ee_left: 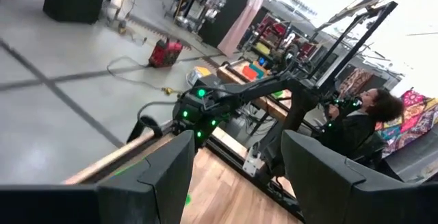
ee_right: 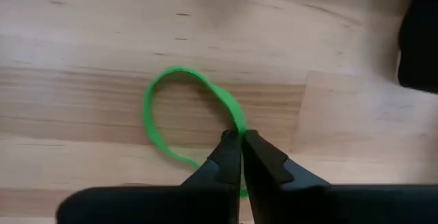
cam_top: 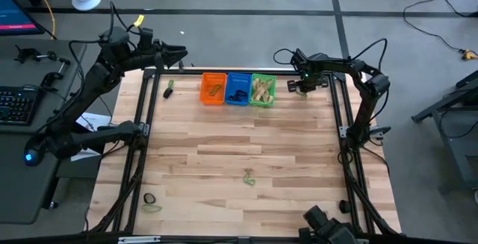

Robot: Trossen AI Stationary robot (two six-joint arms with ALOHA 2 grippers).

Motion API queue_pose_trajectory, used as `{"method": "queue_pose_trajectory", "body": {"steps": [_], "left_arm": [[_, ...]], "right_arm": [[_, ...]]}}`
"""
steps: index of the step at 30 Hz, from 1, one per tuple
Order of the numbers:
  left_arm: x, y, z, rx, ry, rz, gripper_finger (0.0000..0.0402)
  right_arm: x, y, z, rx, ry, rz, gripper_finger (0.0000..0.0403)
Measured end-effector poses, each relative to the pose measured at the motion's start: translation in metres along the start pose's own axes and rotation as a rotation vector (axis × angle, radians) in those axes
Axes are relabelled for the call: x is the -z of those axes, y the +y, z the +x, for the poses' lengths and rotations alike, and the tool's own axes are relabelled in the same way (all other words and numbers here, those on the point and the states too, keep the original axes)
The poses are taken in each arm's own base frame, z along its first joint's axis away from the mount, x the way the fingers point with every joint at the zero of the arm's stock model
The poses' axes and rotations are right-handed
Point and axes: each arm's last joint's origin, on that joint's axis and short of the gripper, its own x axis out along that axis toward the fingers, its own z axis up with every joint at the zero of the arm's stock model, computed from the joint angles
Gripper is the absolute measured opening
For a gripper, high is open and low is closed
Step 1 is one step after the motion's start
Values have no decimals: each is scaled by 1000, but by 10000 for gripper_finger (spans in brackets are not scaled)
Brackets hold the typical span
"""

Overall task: Sort rubber bands into baskets
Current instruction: Put the green rubber band into the orange bin

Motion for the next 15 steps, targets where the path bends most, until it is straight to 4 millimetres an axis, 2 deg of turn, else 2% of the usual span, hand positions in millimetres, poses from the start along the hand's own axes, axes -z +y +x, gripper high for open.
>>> {"method": "queue_pose_trajectory", "body": {"steps": [4,7,9,13,15], "left_arm": [[-6,-9,-9,35,-69,76,214],[-11,-15,-14,59,-121,126,214],[-13,-18,-16,72,-150,147,214],[-16,-19,-16,86,-178,167,214],[-16,-19,-16,85,-180,171,214]], "right_arm": [[3,-3,-20,17,-62,-18,1],[-2,0,-53,-68,-199,-9,0],[0,3,-68,-110,-235,-17,0],[0,22,-101,-262,-357,-46,0],[2,37,-112,-329,-388,-78,0]]}}
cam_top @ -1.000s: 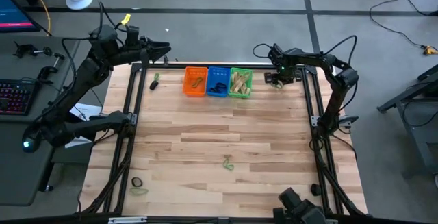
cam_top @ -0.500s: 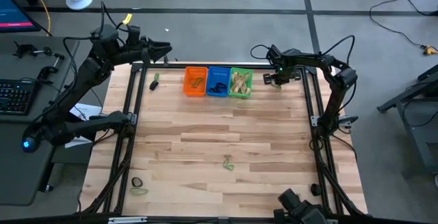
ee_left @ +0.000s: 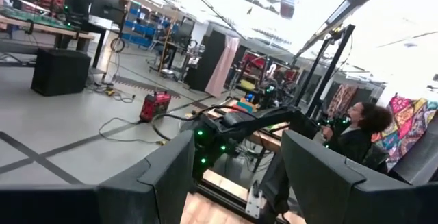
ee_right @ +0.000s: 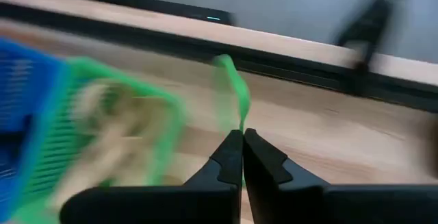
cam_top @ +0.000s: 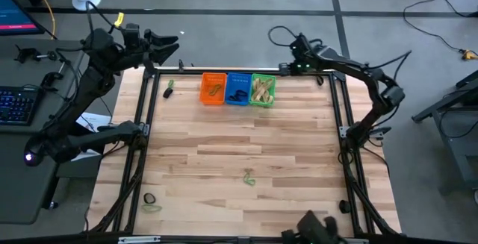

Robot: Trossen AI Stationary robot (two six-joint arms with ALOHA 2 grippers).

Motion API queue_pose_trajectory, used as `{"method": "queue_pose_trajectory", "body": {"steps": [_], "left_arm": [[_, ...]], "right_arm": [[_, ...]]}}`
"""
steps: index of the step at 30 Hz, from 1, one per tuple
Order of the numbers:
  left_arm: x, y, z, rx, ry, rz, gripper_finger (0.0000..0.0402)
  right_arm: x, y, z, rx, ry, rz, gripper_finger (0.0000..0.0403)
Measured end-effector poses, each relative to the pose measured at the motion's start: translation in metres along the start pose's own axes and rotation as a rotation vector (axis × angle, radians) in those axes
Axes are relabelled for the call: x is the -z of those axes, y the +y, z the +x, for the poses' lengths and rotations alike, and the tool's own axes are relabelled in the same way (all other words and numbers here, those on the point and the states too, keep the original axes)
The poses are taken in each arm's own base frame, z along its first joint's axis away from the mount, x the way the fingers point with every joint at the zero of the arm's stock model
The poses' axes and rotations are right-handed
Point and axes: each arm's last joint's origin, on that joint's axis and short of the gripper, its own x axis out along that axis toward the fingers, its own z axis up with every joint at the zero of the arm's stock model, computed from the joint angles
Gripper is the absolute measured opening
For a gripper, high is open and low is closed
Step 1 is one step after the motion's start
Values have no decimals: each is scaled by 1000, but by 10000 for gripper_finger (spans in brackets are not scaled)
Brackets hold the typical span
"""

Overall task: Sort rubber bands into baskets
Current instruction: Put the green rubber band into the orange bin

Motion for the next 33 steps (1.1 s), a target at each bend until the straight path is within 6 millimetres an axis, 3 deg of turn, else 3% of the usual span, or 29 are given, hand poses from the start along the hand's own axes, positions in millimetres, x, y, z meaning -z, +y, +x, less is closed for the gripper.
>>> {"method": "queue_pose_trajectory", "body": {"steps": [6,12,22,33], "left_arm": [[0,0,0,-9,-4,-8,214],[0,0,0,-10,-4,-24,214],[1,1,0,-15,6,-49,214],[3,2,0,-25,25,-78,214]], "right_arm": [[-10,58,-11,-292,-150,-23,0],[-15,108,-1,-488,-186,-37,0],[-12,182,47,-634,-86,-125,0],[-4,229,98,-683,19,-87,0]]}}
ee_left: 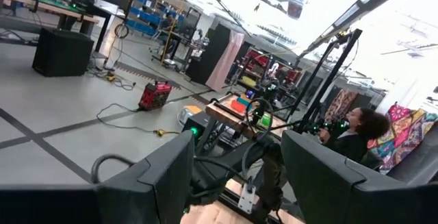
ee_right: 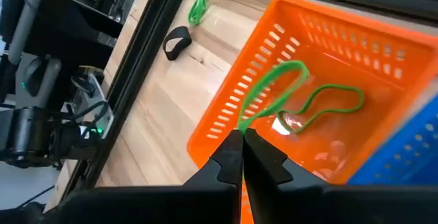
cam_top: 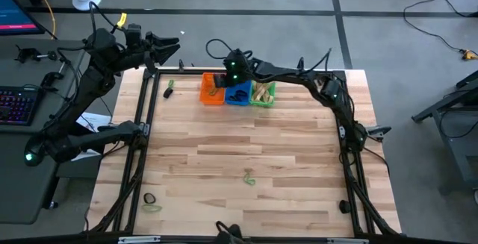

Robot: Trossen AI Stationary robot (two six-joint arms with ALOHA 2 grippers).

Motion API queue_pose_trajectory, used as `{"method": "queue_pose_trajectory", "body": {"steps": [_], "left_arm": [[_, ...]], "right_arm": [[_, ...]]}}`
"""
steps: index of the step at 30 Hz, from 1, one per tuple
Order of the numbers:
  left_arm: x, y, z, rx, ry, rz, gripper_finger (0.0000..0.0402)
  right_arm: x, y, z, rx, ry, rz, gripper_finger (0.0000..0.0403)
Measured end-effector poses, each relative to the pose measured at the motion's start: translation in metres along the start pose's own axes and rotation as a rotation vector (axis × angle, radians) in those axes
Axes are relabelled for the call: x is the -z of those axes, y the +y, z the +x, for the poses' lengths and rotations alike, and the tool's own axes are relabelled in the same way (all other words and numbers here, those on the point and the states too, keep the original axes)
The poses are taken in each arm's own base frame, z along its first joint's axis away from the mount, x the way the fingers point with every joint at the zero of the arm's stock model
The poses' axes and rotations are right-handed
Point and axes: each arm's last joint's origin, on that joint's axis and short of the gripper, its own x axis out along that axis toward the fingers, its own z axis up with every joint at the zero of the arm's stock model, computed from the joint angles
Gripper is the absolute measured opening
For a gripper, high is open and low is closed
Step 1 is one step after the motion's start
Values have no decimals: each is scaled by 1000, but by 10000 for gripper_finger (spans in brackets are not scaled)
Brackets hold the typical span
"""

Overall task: Sort rubber bands into baskets
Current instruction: Put the green rubber band into the orange bin

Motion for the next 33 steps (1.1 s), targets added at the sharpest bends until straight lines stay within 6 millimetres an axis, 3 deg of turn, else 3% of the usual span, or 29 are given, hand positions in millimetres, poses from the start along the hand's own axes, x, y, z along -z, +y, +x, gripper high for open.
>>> {"method": "queue_pose_trajectory", "body": {"steps": [7,14,17,20,24,30,33], "left_arm": [[0,0,0,-1,1,-1,214],[0,0,0,-1,2,15,214],[2,1,0,-16,14,-6,214],[11,12,5,-118,80,-82,214],[44,42,26,-348,312,-237,214],[106,113,63,-790,662,-335,214],[135,156,74,-919,777,-427,214]], "right_arm": [[0,3,4,8,27,-28,24],[3,-2,4,34,61,-33,148],[-5,0,-6,-27,81,-53,191],[-27,7,-40,-48,20,-118,215],[-56,5,-93,14,-63,-171,222],[-79,-3,-165,96,-109,-182,222],[-81,-9,-185,147,-99,-178,222]]}}
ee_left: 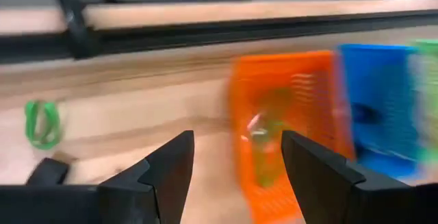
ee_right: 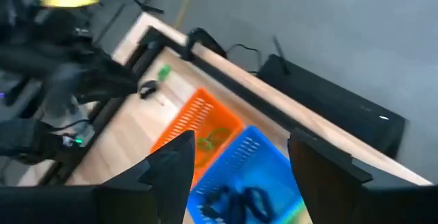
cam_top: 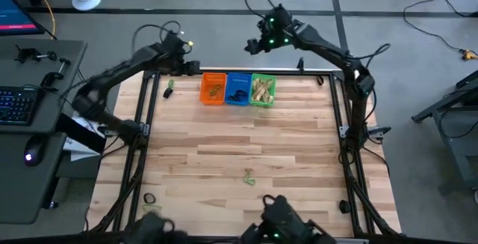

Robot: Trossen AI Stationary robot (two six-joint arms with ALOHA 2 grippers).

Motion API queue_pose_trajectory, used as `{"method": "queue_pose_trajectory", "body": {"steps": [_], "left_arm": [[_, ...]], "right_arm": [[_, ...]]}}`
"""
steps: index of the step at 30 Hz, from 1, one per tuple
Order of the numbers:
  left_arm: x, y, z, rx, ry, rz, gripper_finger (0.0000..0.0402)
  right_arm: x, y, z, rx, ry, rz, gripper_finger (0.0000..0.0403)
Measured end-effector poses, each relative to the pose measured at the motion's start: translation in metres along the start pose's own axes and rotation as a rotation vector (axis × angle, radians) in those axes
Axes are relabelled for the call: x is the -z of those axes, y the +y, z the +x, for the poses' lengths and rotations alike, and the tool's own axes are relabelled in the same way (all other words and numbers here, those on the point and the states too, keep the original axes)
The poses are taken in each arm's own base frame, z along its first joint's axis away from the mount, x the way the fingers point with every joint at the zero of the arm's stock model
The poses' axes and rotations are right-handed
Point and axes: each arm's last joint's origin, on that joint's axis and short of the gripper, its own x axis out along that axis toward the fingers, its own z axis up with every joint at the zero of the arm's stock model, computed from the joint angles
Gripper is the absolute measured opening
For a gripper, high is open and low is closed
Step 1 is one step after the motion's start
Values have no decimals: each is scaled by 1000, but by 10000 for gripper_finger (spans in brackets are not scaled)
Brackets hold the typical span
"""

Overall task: Sort rubber bands into baskets
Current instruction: Put the green rubber band into the orange bin

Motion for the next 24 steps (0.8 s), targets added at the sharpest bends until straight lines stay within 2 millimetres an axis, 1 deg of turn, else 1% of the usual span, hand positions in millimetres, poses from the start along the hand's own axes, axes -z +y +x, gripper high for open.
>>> {"method": "queue_pose_trajectory", "body": {"steps": [2,4,6,9,12,16,20,24], "left_arm": [[-6,12,30,-56,67,-41,214],[-9,26,55,-109,136,-85,214],[-12,37,72,-158,170,-123,214],[-13,51,88,-244,184,-155,214],[-14,59,93,-340,165,-179,214],[-16,64,89,-420,114,-211,214],[-16,66,84,-518,80,-189,214],[-18,70,83,-525,72,-193,214]], "right_arm": [[1,-2,-9,19,16,-7,222],[1,-1,-14,34,16,-30,222],[3,0,-16,40,30,-50,222],[5,4,-13,38,41,-84,222],[6,7,-12,29,42,-112,222],[8,10,-11,24,49,-145,222],[8,8,-12,27,54,-172,222],[7,6,-12,30,52,-191,222]]}}
